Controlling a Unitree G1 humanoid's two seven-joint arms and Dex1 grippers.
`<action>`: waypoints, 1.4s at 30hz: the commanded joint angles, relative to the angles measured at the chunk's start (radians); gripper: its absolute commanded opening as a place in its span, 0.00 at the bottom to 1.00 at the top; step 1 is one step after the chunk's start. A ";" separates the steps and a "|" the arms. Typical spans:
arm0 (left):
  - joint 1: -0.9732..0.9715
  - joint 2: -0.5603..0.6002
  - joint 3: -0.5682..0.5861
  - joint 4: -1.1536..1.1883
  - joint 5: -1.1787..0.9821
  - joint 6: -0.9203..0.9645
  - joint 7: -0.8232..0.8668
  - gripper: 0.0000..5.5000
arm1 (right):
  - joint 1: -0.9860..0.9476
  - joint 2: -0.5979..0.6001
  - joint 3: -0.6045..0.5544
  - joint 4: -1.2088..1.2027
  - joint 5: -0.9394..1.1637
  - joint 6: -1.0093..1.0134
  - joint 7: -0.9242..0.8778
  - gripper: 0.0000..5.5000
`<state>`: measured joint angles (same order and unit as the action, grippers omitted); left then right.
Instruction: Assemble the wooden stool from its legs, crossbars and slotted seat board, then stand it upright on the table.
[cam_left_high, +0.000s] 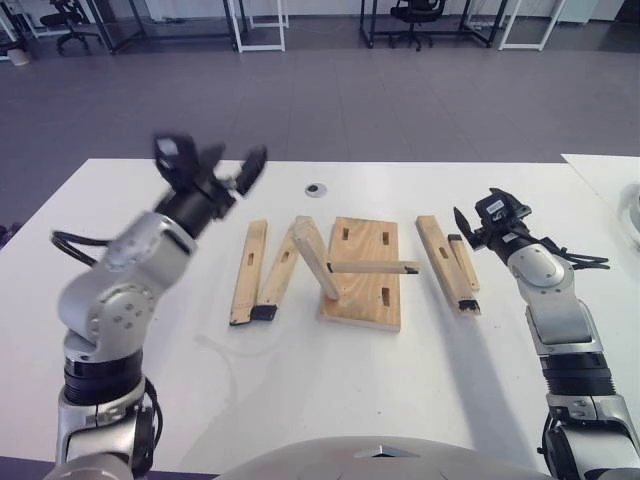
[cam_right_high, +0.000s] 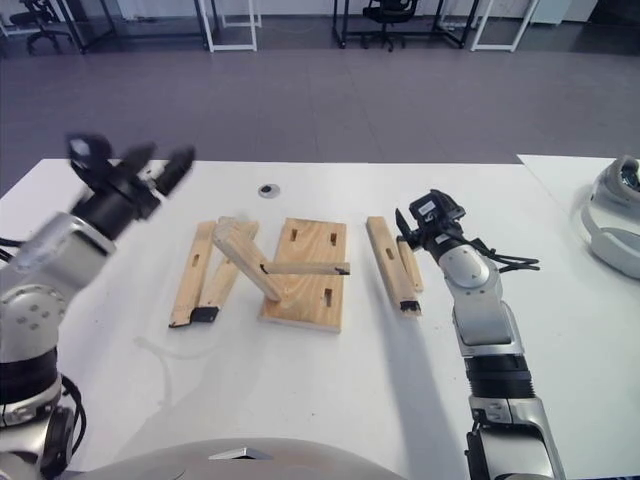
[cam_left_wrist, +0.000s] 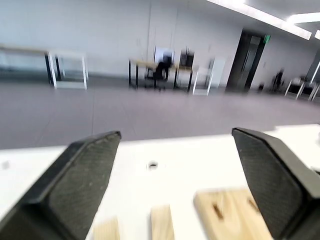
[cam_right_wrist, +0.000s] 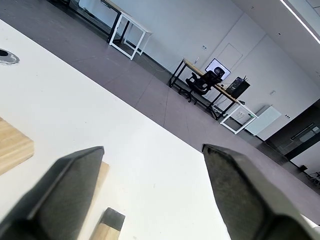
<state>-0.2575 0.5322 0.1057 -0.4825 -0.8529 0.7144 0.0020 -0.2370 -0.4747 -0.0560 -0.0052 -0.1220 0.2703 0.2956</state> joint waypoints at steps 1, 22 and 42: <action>0.120 0.018 -0.223 0.086 0.179 0.018 -0.101 0.75 | -0.013 0.021 0.022 0.032 -0.002 -0.001 -0.003 0.66; 0.197 -0.118 -0.267 0.291 0.470 0.001 -0.225 0.41 | -0.036 0.081 0.054 0.052 0.040 0.014 0.014 0.66; -0.281 -0.113 -0.176 0.467 0.565 -0.610 -0.684 0.38 | -0.623 0.452 -0.338 0.203 1.103 0.501 -0.038 0.66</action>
<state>-0.5064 0.4233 -0.0812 -0.0198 -0.3001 0.1289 -0.6875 -0.8309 -0.0267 -0.3894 0.1886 0.9763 0.7777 0.2889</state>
